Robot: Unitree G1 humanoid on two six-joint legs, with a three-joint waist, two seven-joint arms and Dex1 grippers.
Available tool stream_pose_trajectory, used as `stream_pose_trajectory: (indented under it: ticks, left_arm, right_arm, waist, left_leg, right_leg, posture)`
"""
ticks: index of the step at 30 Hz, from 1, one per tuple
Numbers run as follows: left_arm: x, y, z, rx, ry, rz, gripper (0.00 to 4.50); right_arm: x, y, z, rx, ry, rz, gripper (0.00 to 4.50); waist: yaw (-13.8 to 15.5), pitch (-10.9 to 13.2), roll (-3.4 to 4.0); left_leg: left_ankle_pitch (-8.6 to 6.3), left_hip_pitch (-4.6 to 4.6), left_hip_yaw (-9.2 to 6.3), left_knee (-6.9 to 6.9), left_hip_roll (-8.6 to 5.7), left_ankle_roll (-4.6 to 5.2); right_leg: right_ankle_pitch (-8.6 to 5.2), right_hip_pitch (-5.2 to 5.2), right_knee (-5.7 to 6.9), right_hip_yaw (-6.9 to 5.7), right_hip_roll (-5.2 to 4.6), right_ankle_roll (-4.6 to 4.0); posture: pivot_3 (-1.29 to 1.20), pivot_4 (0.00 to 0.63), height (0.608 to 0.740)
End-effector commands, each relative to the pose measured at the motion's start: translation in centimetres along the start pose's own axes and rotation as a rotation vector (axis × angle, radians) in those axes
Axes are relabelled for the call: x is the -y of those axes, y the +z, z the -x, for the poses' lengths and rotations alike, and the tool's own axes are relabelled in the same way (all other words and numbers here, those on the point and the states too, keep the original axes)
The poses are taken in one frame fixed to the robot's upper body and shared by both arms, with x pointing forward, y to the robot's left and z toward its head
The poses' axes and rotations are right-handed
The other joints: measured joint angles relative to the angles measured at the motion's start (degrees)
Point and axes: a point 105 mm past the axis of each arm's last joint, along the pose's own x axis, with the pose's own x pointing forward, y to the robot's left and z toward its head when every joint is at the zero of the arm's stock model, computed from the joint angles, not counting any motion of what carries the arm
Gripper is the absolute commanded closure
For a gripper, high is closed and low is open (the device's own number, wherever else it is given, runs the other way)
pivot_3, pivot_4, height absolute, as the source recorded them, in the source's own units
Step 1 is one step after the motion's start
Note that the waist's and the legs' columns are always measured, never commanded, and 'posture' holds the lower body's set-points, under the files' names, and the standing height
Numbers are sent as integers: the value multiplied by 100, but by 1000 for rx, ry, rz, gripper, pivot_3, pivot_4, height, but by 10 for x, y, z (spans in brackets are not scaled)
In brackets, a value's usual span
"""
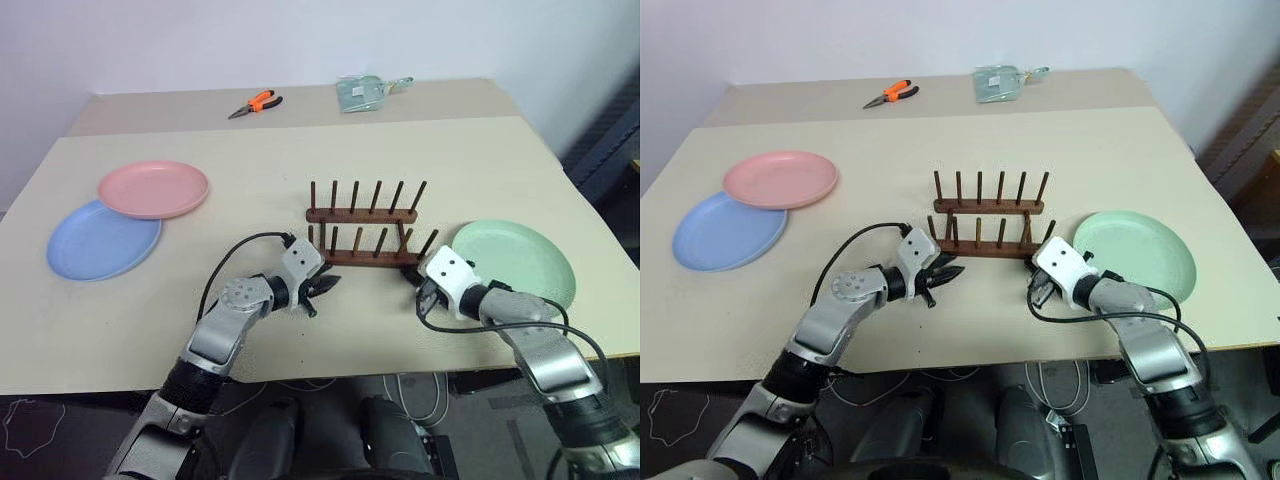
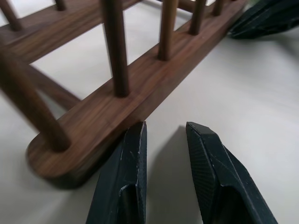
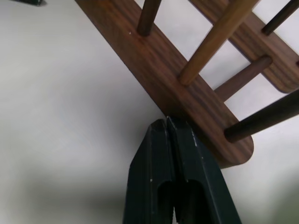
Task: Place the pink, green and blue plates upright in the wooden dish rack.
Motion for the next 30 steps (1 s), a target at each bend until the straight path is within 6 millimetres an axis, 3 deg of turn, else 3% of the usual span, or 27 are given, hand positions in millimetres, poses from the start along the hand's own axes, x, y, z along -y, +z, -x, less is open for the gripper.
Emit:
stream_pose_trajectory:
  ticks: [1,5,9,10,12,13,16,18,20,22,25,27,30]
  left_arm:
    - [-29,-17,-1,-61,141,33,3144]
    - [-37,-14,-8,-51,165,37,3144]
    - [-42,-11,-6,-41,174,39,3144]
    - [-43,-10,-2,-32,170,49,3144]
    - [-44,-5,9,1,154,71,2644]
    - [-47,8,24,71,150,102,2356]
    - [-63,49,62,295,205,213,954]
    - [-103,76,94,465,435,294,0]
    - [-151,88,139,589,801,362,0]
    - [-174,85,173,612,1081,368,0]
    - [-192,58,212,542,1424,487,0]
    - [-195,40,225,485,1538,587,0]
    - [-199,24,222,447,1509,713,0]
  right_arm:
    - [19,7,-15,18,-97,26,4479]
    - [31,15,-28,42,-135,10,4479]
    - [29,24,-26,84,-92,12,4479]
    - [26,28,-24,104,-64,11,3968]
    - [16,43,-15,172,7,9,3245]
    - [7,58,-7,230,68,11,2716]
    - [-12,86,11,326,182,18,1224]
    - [-19,99,18,366,213,30,218]
    - [-25,111,22,398,245,30,218]
    - [-27,115,21,411,257,28,218]
    - [-28,119,16,419,270,30,218]
    - [-29,120,13,422,276,33,218]
    - [-31,122,11,431,291,37,218]
  waist:
    - [-24,0,0]
    - [-57,-1,0]
    - [-69,-1,1]
    - [-78,-1,1]
    - [-101,-1,1]
    - [-125,0,2]
    - [-166,11,3]
    - [-96,13,-1]
    - [-49,14,-12]
    - [-57,10,-16]
    - [-62,6,-17]
    - [-48,11,-26]
    - [-26,14,-37]
  left_leg:
    - [0,1,0,1,0,0]
    - [0,0,-2,-2,-1,-1]
    - [0,0,-2,-2,-1,-1]
    - [0,0,-2,-2,-1,-1]
    - [0,0,-2,-3,0,-1]
    - [0,-1,-2,-6,2,-1]
    - [-5,-13,-3,-14,15,-8]
    - [-5,-21,-10,-6,17,-10]
    - [-5,-18,-12,6,17,-11]
    - [-6,-18,-15,14,17,-12]
    - [-15,-12,1,5,11,-8]
    - [-18,-14,-1,3,10,-9]
    - [-18,-18,-4,4,10,-10]
  right_leg:
    - [1,1,1,0,1,1]
    - [4,0,1,0,2,5]
    - [9,-1,1,0,3,14]
    - [9,-1,1,0,3,14]
    - [10,-4,2,1,4,15]
    - [9,-6,2,1,7,15]
    - [9,-28,6,5,15,14]
    - [9,-34,10,1,17,13]
    - [11,-24,9,-1,18,12]
    - [11,-14,0,-7,17,11]
    - [10,-11,-12,2,13,19]
    - [10,-17,-8,1,13,19]
    - [11,-19,-5,-3,15,20]
  posture:
    - [0,150,740]
    - [0,150,740]
    - [0,150,740]
    - [0,150,740]
    - [0,150,740]
    - [0,150,740]
    - [0,150,740]
    - [0,150,740]
    - [0,150,740]
    - [0,150,740]
    - [0,150,740]
    - [0,150,740]
    - [0,150,740]
